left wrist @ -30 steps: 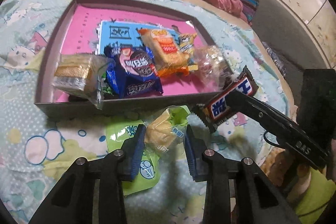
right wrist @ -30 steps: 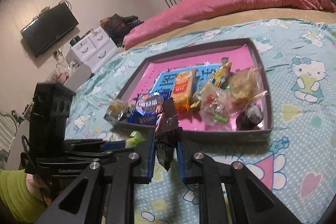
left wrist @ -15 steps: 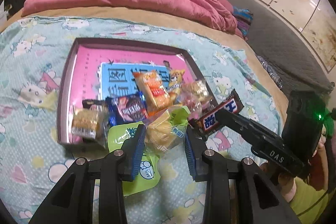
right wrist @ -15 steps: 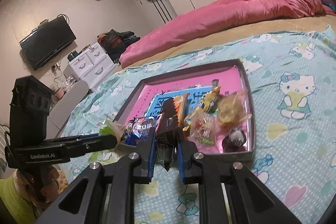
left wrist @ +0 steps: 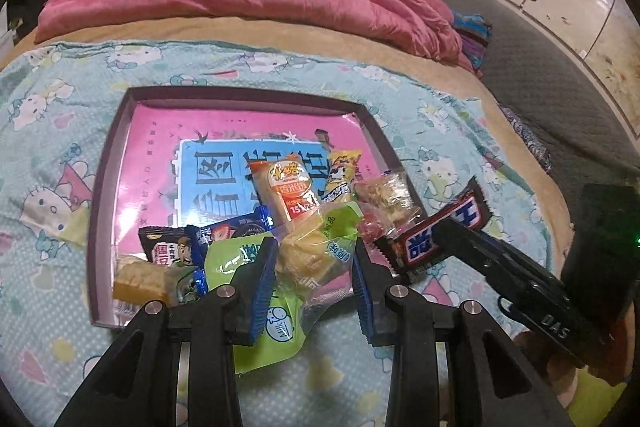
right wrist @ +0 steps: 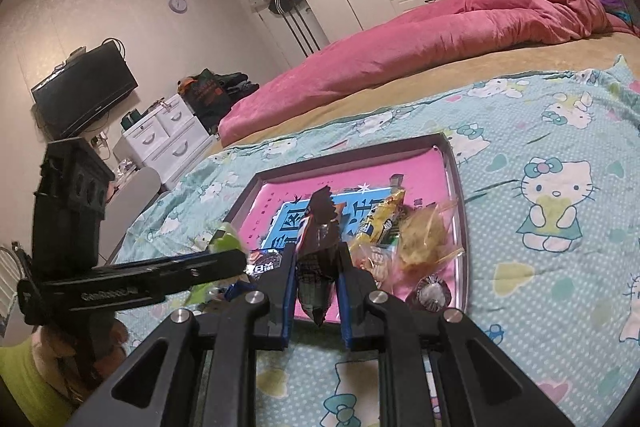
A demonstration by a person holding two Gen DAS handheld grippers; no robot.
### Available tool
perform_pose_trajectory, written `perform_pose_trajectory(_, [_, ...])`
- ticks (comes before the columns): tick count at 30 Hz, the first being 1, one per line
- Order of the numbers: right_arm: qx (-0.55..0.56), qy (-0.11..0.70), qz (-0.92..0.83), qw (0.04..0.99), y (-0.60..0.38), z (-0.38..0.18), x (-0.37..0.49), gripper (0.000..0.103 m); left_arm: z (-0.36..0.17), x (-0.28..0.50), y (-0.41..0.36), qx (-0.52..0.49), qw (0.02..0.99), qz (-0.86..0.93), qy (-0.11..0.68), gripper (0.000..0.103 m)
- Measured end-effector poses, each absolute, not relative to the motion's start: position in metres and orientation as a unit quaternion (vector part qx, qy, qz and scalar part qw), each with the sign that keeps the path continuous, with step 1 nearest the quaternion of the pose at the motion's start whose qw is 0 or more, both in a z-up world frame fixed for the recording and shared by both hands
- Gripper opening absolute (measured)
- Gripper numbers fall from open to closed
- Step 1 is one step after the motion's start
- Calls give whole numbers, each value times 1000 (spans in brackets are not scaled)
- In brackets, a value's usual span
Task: Organize snacks
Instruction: 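Lift the green bag with the left tool while the right tool carries the Snickers bar over the tray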
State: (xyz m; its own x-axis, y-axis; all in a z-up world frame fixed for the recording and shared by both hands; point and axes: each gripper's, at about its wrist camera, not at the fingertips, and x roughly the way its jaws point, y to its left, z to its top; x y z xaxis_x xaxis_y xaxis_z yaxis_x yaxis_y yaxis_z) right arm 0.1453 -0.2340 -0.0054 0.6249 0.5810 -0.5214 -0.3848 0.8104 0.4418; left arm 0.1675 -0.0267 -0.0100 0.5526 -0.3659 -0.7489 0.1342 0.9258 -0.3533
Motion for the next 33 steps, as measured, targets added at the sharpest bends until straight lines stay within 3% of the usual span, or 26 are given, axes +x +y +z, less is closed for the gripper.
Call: perform_pose_trajectory(33, [98, 377, 270, 881, -204, -33, 160, 18, -44, 181, -37, -102, 865, -127, 474, 37])
